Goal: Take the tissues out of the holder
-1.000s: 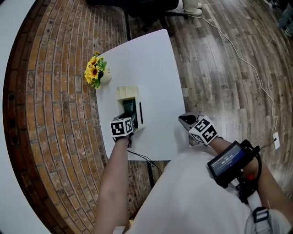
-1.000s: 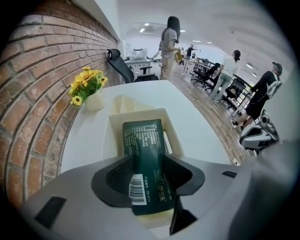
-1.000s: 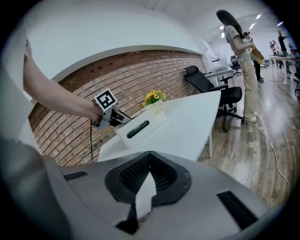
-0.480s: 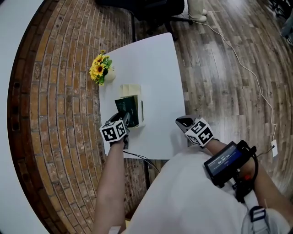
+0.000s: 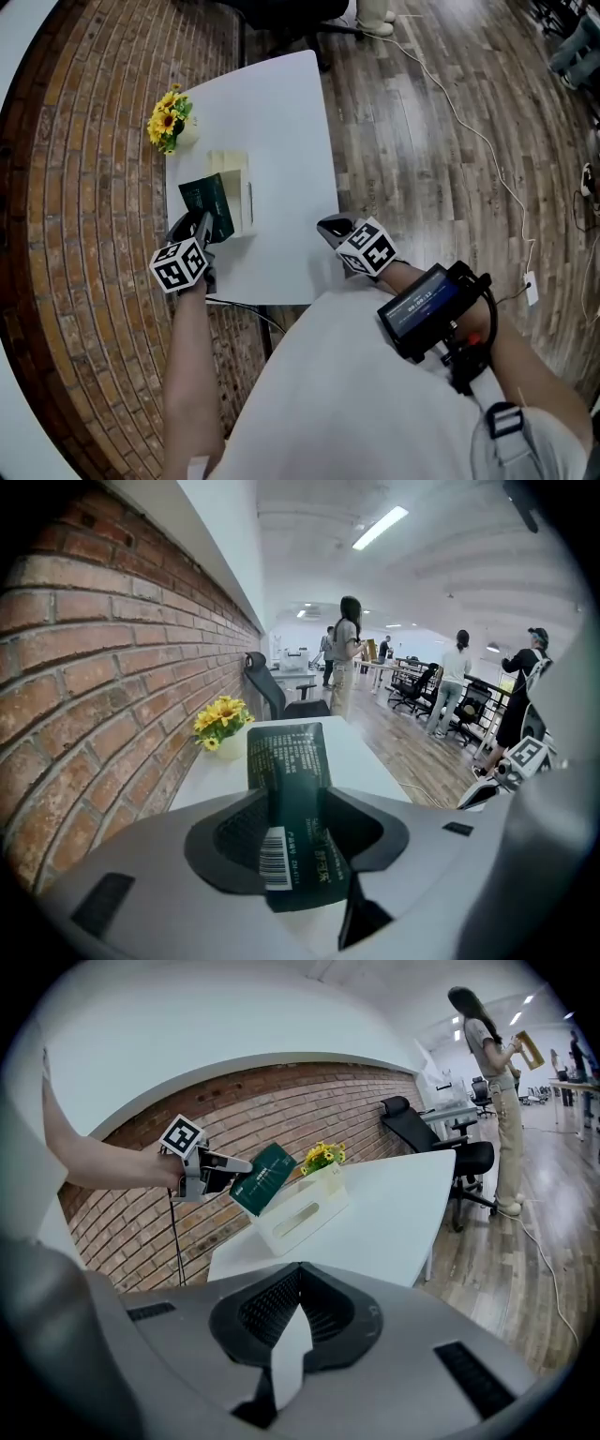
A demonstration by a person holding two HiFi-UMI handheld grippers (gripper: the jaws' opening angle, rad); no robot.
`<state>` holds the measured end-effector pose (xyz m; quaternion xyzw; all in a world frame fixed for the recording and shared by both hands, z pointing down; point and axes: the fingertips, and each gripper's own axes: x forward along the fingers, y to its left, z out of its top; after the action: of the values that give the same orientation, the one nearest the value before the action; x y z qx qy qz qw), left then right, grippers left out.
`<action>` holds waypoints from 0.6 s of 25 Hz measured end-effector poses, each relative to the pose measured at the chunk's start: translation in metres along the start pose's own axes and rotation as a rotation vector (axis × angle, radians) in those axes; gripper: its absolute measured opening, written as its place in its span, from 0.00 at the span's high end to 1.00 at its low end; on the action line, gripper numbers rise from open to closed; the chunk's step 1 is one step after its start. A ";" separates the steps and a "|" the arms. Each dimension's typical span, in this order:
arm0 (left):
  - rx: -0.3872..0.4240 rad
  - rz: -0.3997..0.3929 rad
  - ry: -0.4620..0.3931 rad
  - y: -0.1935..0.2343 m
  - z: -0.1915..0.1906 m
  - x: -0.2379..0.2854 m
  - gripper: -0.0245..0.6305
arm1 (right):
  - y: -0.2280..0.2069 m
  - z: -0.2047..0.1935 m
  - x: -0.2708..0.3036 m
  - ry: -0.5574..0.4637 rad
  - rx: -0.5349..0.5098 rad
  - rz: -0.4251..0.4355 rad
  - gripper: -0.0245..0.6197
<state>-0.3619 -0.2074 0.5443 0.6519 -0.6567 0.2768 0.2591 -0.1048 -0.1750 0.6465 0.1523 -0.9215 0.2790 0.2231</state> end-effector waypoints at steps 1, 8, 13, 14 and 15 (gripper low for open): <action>0.005 -0.005 -0.010 -0.002 0.002 -0.004 0.65 | 0.001 0.000 0.000 -0.001 -0.001 0.000 0.95; 0.037 -0.071 -0.078 -0.033 0.023 -0.029 0.65 | 0.003 0.004 -0.004 -0.007 -0.017 -0.005 0.95; 0.040 -0.126 -0.098 -0.060 0.027 -0.036 0.65 | 0.005 0.004 -0.005 -0.016 -0.016 -0.014 0.95; 0.043 -0.137 -0.093 -0.065 0.026 -0.036 0.65 | 0.004 0.004 -0.005 -0.016 -0.015 -0.016 0.95; 0.049 -0.146 -0.085 -0.071 0.024 -0.034 0.65 | 0.004 0.003 -0.006 -0.016 -0.013 -0.019 0.95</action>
<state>-0.2903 -0.1995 0.5049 0.7155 -0.6108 0.2451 0.2342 -0.1019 -0.1727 0.6398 0.1618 -0.9236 0.2695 0.2197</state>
